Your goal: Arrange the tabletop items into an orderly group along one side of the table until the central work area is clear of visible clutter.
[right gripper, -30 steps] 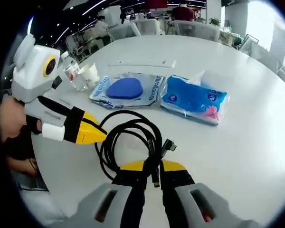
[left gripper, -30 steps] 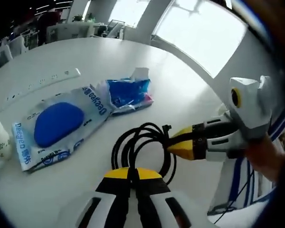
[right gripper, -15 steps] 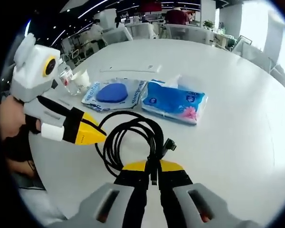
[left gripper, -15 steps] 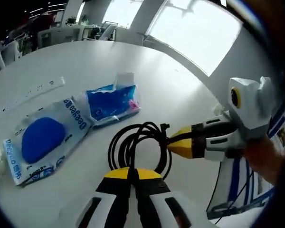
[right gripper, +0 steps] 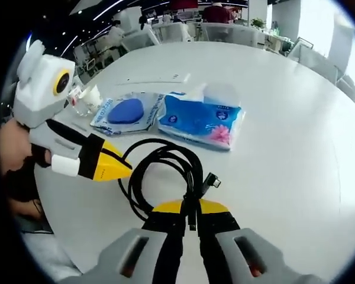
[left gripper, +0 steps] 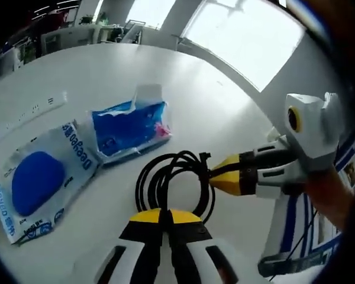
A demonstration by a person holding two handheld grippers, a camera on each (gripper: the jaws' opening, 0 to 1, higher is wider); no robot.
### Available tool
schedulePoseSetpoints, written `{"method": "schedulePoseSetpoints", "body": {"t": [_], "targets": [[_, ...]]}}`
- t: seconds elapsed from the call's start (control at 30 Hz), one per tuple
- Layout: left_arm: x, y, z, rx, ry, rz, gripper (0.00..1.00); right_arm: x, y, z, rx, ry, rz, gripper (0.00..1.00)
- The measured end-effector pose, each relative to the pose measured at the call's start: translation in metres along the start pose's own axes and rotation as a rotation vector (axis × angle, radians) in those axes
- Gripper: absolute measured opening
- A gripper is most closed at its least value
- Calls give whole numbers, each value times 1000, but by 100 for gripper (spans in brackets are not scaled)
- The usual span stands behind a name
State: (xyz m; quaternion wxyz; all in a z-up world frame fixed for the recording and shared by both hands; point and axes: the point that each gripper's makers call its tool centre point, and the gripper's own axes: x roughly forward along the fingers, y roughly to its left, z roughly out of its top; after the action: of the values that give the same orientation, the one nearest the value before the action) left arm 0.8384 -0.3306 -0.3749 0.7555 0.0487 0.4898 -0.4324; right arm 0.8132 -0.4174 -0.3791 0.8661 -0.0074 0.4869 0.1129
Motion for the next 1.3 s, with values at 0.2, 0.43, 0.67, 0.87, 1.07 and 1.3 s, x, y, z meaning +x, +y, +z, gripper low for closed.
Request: {"method": "schedulePoseSetpoints", "body": {"t": [0.2, 0.43, 0.67, 0.87, 1.07, 1.3], "targets": [[14, 4, 2, -15, 18, 2, 1, 10, -7, -3, 6, 22, 1, 3], [25, 11, 1, -31, 20, 10, 2, 20, -10, -7, 14, 29, 7, 3], [29, 14, -2, -25, 16, 35, 3, 20, -10, -6, 16, 23, 9, 3], [29, 14, -3, -12, 11, 46, 3, 21, -11, -6, 21, 17, 13, 3], [19, 16, 5, 69, -45, 89, 22, 14, -10, -6, 52, 7, 22, 4], [-3, 15, 4, -24, -94, 71, 33, -1, -12, 6, 106, -61, 4, 29]]}}
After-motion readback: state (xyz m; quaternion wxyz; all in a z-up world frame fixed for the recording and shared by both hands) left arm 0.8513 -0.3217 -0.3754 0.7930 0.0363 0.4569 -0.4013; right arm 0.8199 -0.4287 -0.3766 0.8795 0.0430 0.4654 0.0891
